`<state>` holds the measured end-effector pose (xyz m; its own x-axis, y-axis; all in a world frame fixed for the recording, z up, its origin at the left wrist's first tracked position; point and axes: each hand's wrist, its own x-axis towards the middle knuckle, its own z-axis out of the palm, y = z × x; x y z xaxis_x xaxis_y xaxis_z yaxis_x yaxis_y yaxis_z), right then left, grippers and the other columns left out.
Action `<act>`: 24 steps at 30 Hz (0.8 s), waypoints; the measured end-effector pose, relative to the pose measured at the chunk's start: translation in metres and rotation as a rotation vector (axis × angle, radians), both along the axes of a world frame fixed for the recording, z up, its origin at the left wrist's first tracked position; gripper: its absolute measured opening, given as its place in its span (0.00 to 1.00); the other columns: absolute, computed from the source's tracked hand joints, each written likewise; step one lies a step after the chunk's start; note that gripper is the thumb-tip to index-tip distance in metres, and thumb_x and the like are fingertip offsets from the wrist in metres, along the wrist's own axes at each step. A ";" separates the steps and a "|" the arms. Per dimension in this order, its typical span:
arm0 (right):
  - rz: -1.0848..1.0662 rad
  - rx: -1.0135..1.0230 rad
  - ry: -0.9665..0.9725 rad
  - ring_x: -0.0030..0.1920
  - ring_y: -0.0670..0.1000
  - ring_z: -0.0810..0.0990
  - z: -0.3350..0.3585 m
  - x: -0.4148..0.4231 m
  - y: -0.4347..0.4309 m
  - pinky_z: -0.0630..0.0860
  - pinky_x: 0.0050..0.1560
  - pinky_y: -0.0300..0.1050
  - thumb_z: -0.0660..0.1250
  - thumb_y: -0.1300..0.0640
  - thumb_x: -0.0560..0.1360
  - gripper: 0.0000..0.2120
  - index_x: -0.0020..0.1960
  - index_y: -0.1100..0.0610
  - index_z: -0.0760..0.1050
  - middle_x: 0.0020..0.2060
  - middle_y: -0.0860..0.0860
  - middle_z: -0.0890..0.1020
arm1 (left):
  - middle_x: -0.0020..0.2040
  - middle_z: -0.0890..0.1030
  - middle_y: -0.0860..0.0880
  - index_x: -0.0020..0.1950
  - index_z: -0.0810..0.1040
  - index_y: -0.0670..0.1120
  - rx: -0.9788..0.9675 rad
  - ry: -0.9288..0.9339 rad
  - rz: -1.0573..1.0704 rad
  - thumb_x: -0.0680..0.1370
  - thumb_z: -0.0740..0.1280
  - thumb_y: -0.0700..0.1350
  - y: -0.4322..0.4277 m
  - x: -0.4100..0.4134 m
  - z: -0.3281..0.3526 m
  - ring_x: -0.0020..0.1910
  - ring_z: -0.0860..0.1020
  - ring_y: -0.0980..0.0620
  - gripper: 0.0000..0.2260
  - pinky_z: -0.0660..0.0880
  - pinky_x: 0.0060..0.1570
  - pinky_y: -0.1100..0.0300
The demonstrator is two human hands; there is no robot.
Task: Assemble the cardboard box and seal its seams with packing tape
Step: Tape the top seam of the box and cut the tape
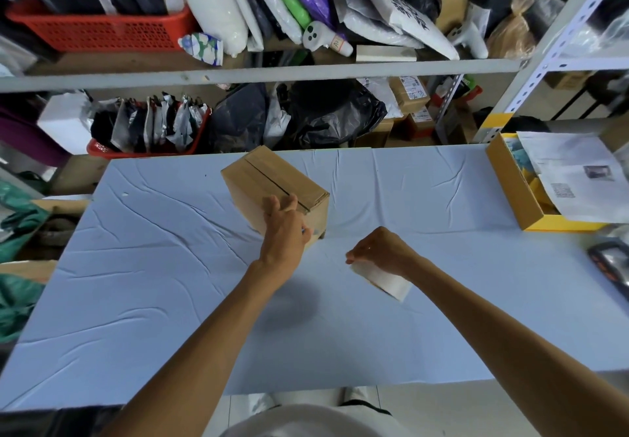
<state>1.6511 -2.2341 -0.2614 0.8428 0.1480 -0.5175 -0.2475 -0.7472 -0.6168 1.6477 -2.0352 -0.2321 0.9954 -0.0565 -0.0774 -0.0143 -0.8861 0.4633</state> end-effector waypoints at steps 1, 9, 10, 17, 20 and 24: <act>0.032 -0.057 -0.021 0.49 0.51 0.81 0.001 0.001 -0.001 0.75 0.49 0.48 0.71 0.45 0.69 0.07 0.40 0.47 0.85 0.44 0.47 0.86 | 0.74 0.66 0.43 0.38 0.79 0.37 0.001 -0.002 -0.004 0.77 0.67 0.39 -0.001 0.000 0.000 0.72 0.58 0.38 0.09 0.64 0.68 0.45; 0.057 -0.335 -0.111 0.52 0.55 0.79 0.008 0.008 0.001 0.71 0.48 0.45 0.71 0.44 0.68 0.13 0.51 0.47 0.82 0.51 0.49 0.82 | 0.76 0.63 0.45 0.45 0.81 0.35 0.079 0.029 -0.029 0.78 0.65 0.41 -0.004 0.005 -0.003 0.75 0.56 0.39 0.10 0.63 0.70 0.48; 0.058 -0.338 -0.118 0.51 0.54 0.79 0.008 0.008 0.001 0.70 0.47 0.44 0.71 0.44 0.69 0.13 0.50 0.47 0.82 0.51 0.49 0.82 | 0.76 0.63 0.46 0.48 0.81 0.34 0.082 0.030 -0.028 0.79 0.65 0.42 -0.004 0.006 -0.003 0.75 0.56 0.39 0.11 0.63 0.71 0.48; 0.075 -0.223 -0.150 0.49 0.51 0.79 0.013 0.012 -0.006 0.70 0.43 0.44 0.70 0.43 0.70 0.08 0.43 0.45 0.84 0.46 0.46 0.84 | 0.75 0.63 0.43 0.42 0.82 0.37 -0.138 0.070 -0.025 0.75 0.70 0.41 0.003 0.006 0.003 0.75 0.54 0.40 0.07 0.62 0.70 0.47; 0.070 -0.198 -0.147 0.48 0.50 0.79 0.016 0.010 -0.007 0.71 0.42 0.45 0.70 0.43 0.70 0.08 0.42 0.45 0.85 0.44 0.45 0.84 | 0.74 0.63 0.39 0.38 0.82 0.46 -0.277 0.111 -0.035 0.72 0.74 0.42 0.006 0.004 0.012 0.76 0.54 0.41 0.03 0.59 0.71 0.50; 0.082 -0.147 -0.100 0.48 0.50 0.79 0.016 0.007 -0.005 0.74 0.47 0.47 0.71 0.44 0.70 0.07 0.41 0.45 0.85 0.44 0.46 0.85 | 0.65 0.72 0.42 0.33 0.78 0.53 -0.441 0.073 0.034 0.72 0.74 0.45 0.006 0.004 0.018 0.74 0.62 0.45 0.09 0.63 0.62 0.57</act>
